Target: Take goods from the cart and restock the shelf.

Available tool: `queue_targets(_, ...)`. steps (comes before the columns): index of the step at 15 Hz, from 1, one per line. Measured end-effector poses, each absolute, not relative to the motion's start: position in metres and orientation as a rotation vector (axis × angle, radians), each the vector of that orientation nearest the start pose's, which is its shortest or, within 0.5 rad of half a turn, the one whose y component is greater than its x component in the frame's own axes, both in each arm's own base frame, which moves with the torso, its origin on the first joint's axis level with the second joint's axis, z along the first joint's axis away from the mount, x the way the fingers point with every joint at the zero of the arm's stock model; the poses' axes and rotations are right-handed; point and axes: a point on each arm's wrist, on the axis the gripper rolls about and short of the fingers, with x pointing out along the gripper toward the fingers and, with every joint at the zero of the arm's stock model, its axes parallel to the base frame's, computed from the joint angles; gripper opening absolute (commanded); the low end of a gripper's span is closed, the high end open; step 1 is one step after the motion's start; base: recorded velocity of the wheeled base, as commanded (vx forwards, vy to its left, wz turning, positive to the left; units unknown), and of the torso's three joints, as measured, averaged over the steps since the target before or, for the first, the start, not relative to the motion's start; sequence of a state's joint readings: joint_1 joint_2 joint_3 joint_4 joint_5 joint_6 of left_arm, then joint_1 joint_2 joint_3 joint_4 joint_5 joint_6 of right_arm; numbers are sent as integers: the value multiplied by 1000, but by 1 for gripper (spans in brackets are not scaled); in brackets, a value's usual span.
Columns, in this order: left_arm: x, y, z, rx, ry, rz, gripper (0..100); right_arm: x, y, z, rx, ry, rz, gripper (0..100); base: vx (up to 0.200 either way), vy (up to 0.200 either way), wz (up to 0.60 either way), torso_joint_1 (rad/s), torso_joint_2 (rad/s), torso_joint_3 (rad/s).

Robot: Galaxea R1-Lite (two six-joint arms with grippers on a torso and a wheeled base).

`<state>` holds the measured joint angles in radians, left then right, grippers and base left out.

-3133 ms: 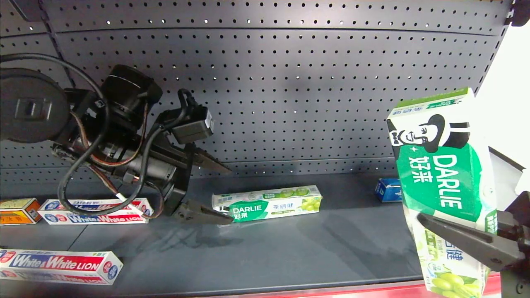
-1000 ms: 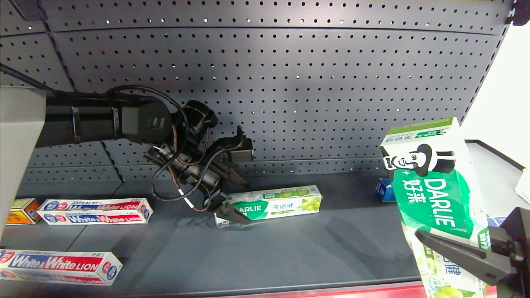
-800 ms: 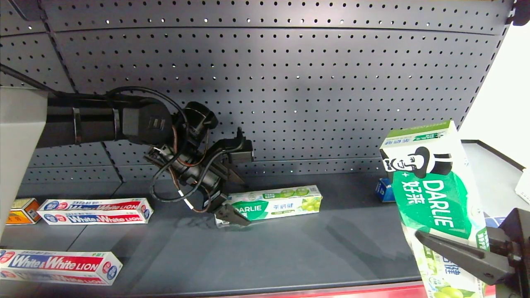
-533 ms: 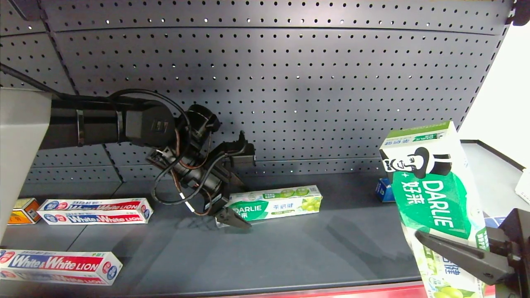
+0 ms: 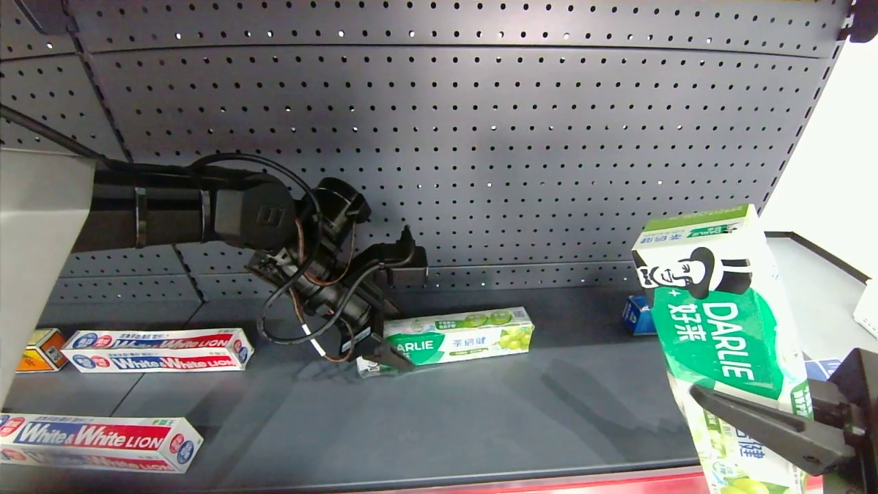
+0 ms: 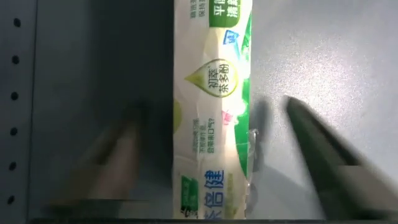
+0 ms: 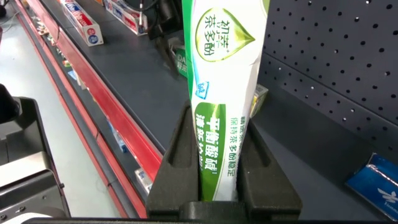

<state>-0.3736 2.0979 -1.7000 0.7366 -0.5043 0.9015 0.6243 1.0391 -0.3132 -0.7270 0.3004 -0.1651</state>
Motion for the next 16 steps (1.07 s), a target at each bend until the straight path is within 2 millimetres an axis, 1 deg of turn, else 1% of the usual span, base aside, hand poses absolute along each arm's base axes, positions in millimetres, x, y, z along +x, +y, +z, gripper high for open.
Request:
queue_targets(5, 347, -153, 168, 678, 737, -1252, 0, 102, 81, 199, -152, -75, 922, 0, 0, 0, 0, 0, 0, 0)
queue_targets(8, 336, -152, 172, 683, 747, -1257, 0, 102, 81, 199, -151, -76, 918, 0, 0, 0, 0, 0, 0, 0)
queue_targets(11, 316, -146, 181, 700, 751, -1241, 0, 104, 80, 202, -150, -84, 902, 0, 0, 0, 0, 0, 0, 0)
queue_targets(14, 290, -141, 185, 720, 749, -1221, 0, 104, 80, 204, -151, -92, 899, 0, 0, 0, 0, 0, 0, 0)
queue_targets(16, 269, -145, 186, 708, 756, -1192, 0, 104, 80, 204, -150, -93, 898, 0, 0, 0, 0, 0, 0, 0)
